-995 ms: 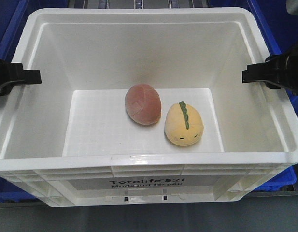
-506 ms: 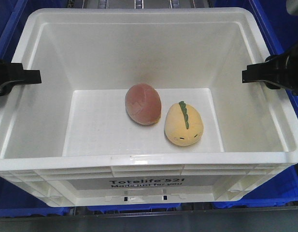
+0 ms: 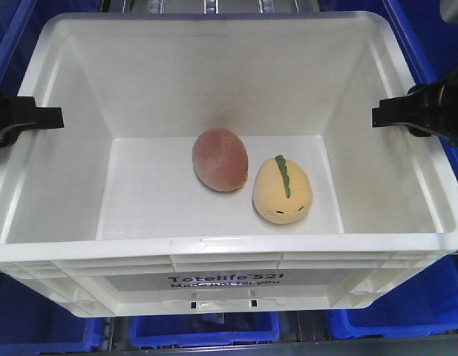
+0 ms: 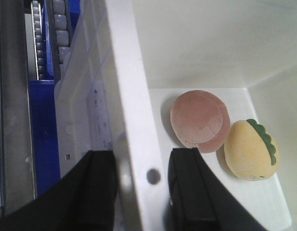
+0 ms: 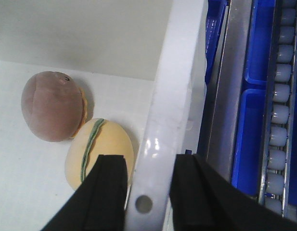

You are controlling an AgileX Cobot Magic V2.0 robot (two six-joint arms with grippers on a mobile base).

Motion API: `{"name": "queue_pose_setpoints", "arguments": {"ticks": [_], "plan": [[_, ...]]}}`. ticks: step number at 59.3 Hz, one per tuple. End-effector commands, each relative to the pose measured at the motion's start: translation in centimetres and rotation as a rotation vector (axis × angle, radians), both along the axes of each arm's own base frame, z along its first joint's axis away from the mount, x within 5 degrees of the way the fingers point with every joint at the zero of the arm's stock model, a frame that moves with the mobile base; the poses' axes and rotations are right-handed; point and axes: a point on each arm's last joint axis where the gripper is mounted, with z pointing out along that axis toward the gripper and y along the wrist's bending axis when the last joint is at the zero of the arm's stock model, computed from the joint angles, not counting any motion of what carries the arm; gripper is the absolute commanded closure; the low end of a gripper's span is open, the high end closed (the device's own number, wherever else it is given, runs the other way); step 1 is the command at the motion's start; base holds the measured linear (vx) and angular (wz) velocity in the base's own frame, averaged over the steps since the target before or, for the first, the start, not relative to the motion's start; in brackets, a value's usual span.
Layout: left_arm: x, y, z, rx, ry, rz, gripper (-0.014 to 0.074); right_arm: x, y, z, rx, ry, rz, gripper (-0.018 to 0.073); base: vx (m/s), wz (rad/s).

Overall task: Place moving items into box and shelve
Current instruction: 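Hold the tote above the roller shelf as the base aligns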

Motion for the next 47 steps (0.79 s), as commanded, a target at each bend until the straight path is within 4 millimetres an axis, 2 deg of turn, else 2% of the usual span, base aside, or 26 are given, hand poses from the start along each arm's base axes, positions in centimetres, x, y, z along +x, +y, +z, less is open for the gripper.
{"name": "queue_pose_setpoints", "arguments": {"ticks": [1, 47], "plan": [[-0.18, -0.17, 3.03, -0.116, -0.162, 0.034, 0.0600, -0.10, 0.28, 2.92, 0.104, -0.166, -0.016, 0.0564, 0.08, -0.01], [-0.18, -0.17, 3.03, -0.116, -0.162, 0.034, 0.0600, -0.10, 0.28, 2.92, 0.104, -0.166, -0.016, 0.0564, 0.05, 0.00]]}}
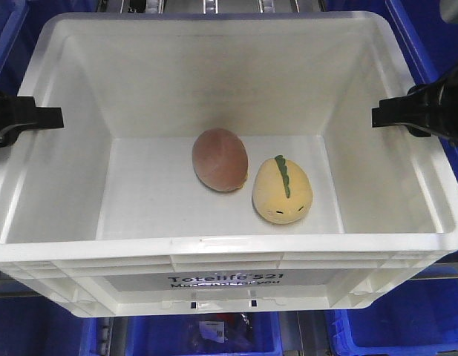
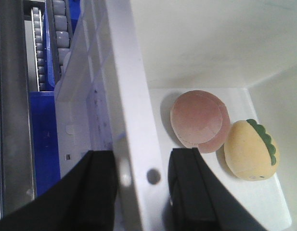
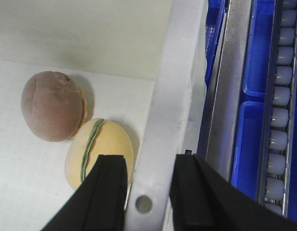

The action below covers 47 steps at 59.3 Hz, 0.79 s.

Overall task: Place moving items into box and shelve
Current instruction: 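Hold the tote above the roller shelf as the base aligns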

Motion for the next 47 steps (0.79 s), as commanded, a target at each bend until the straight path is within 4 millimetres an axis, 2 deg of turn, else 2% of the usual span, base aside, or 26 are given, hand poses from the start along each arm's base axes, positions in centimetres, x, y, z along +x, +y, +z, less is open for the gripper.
{"name": "queue_pose_setpoints", "arguments": {"ticks": [1, 47], "plan": [[-0.18, -0.17, 3.03, -0.116, -0.162, 0.034, 0.0600, -0.10, 0.28, 2.92, 0.104, -0.166, -0.016, 0.0564, 0.05, -0.01], [-0.18, -0.17, 3.03, -0.116, -0.162, 0.034, 0.0600, -0.10, 0.28, 2.92, 0.104, -0.166, -0.016, 0.0564, 0.06, 0.00]]}}
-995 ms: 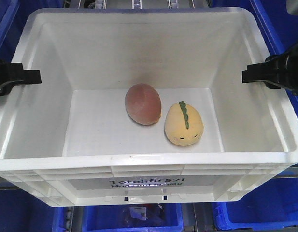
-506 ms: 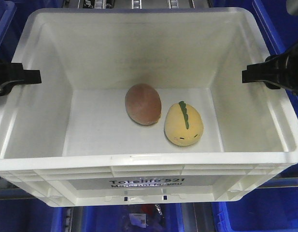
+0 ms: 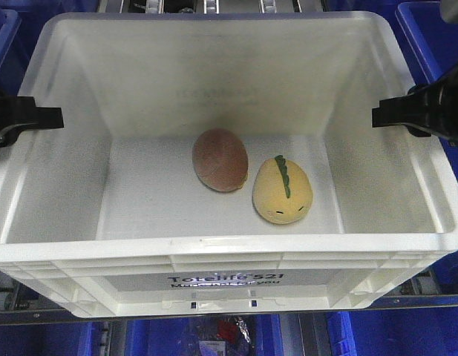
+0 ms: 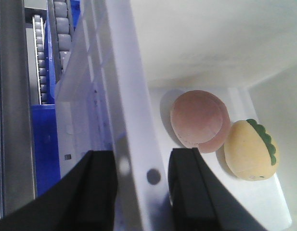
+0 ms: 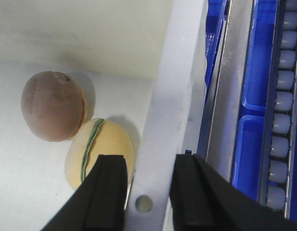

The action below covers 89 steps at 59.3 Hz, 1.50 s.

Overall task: Place moving items into box and shelve
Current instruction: 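Hold the tote above the roller shelf as the base aligns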

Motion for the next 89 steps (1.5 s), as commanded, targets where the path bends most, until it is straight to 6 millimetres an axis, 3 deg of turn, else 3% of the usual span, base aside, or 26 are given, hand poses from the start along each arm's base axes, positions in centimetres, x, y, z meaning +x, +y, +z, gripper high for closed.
{"name": "queue_pose_setpoints", "arguments": {"ticks": [1, 89], "plan": [[-0.18, -0.17, 3.03, -0.116, -0.162, 0.034, 0.0600, -0.09, 0.28, 2.92, 0.104, -0.166, -0.016, 0.0564, 0.07, 0.01], [-0.18, -0.17, 3.03, -0.116, -0.162, 0.034, 0.0600, -0.08, 0.28, 2.93, 0.104, -0.168, -0.017, 0.0564, 0.04, 0.01]]}}
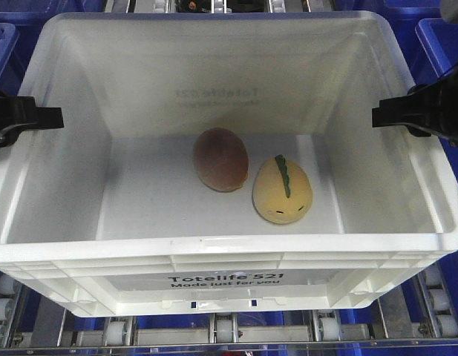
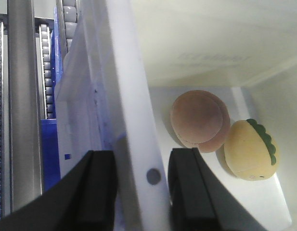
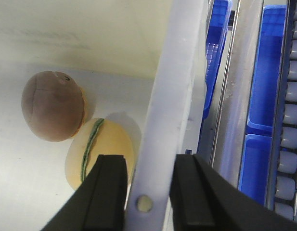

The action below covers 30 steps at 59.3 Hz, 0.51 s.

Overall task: Place moving items into box and shelve
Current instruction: 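Hold the tote above the roller shelf as the base aligns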

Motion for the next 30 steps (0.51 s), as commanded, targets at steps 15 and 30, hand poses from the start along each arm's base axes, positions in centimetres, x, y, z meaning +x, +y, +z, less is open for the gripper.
{"name": "queue_pose_setpoints", "arguments": {"ticks": [15, 30], "plan": [[-0.18, -0.17, 3.03, -0.116, -0.162, 0.034, 0.0600, -0.08, 0.28, 2.93, 0.104, -0.168, -0.017, 0.0564, 0.00, 0.00], [-0.15, -0.17, 3.01, -0.116, -0.162, 0.034, 0.0600, -0.08, 0.28, 2.93, 0.104, -0.168, -0.017, 0.0564, 0.00, 0.00]]}}
